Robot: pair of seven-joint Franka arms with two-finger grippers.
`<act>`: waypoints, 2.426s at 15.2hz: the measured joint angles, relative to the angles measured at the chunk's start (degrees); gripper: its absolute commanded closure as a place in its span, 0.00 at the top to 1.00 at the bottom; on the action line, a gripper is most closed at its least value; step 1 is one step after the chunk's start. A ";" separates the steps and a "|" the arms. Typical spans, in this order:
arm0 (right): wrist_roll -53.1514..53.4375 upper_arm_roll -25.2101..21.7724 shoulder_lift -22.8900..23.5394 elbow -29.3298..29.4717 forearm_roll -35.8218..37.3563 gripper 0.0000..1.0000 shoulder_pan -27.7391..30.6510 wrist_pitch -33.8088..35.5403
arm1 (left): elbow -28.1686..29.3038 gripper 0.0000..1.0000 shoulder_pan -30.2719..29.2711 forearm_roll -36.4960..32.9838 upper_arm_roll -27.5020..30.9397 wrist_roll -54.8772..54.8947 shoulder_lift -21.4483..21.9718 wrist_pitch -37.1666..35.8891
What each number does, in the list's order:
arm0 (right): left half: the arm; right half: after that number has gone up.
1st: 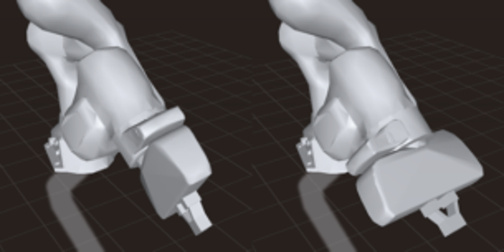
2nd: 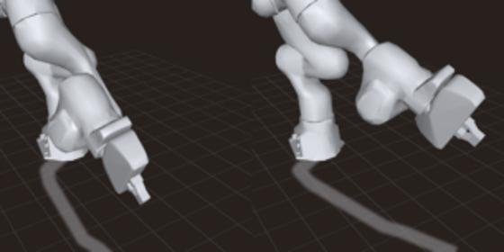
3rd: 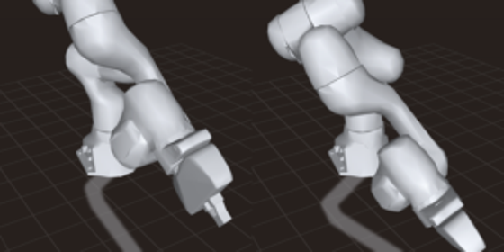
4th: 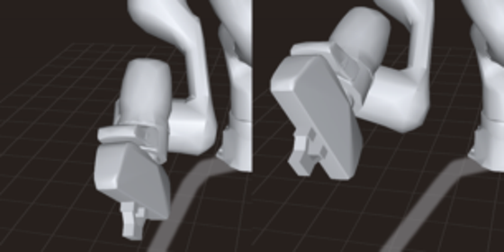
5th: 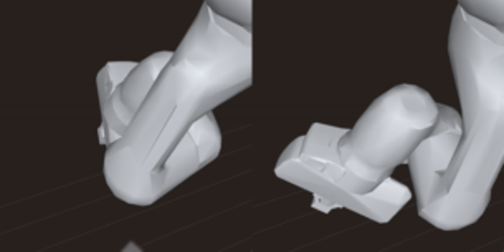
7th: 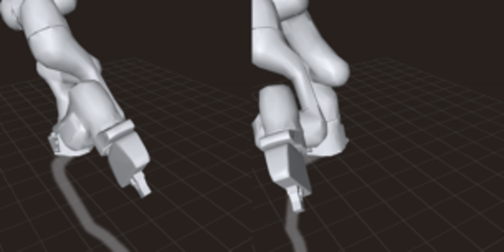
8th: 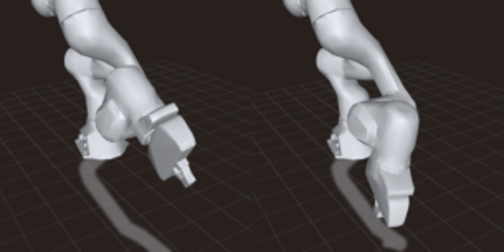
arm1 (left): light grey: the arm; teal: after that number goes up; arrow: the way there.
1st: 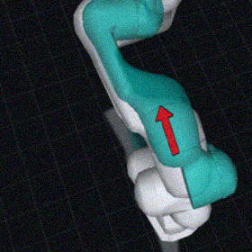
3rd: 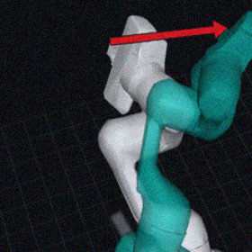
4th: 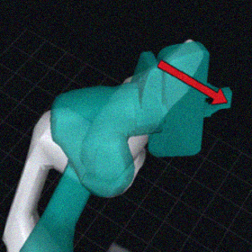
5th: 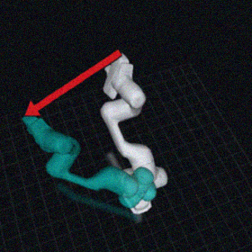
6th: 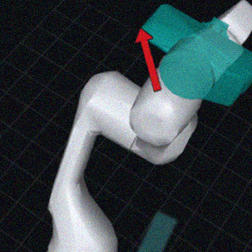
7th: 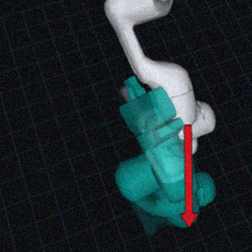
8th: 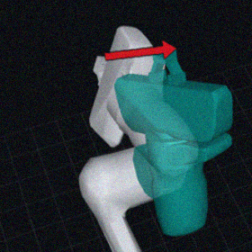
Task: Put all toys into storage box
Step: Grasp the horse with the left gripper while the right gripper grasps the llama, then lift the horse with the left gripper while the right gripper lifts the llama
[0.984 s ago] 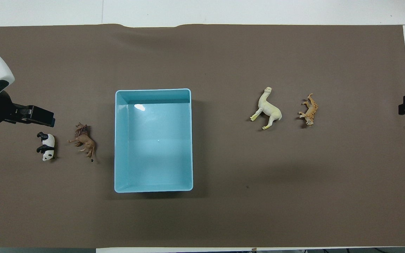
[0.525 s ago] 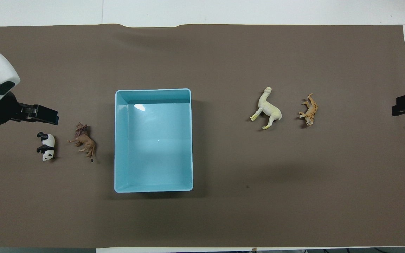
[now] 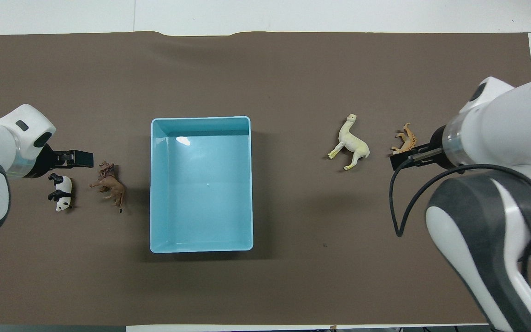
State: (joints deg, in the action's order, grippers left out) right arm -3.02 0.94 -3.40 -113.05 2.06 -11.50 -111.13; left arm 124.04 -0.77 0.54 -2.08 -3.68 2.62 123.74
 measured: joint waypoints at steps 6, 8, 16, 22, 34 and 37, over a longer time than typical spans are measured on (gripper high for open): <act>-16.54 -0.27 7.30 -6.75 0.01 1.00 -0.83 -18.48 | 7.11 1.00 0.02 0.00 -0.43 -9.79 -3.62 10.73; -17.34 -0.23 10.12 -6.99 0.01 1.00 -0.99 -23.21 | 8.36 1.00 -0.14 0.00 -0.35 -10.02 -4.17 11.91; -17.50 -0.18 15.69 -6.94 0.00 0.99 -3.09 -31.82 | 11.67 1.00 -0.21 0.00 -0.38 -10.08 -4.23 16.31; -17.32 -0.20 20.28 -6.90 0.00 0.99 -3.13 -36.78 | 12.16 1.00 -0.20 0.00 -0.47 -10.21 -4.71 17.62; -17.01 -0.27 21.07 -6.62 0.62 0.00 -4.03 -37.20 | 12.91 0.28 -0.08 0.00 -0.66 -10.22 -6.10 19.46; -16.99 -0.38 21.08 -6.07 0.88 0.00 -3.99 -35.81 | 12.91 0.17 0.53 -0.02 -0.70 -10.22 -6.10 19.48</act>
State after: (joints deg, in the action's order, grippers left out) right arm -20.00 0.55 17.68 -119.11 2.94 -15.50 -146.94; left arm 136.95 -0.24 0.52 -2.78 -13.90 -3.48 143.23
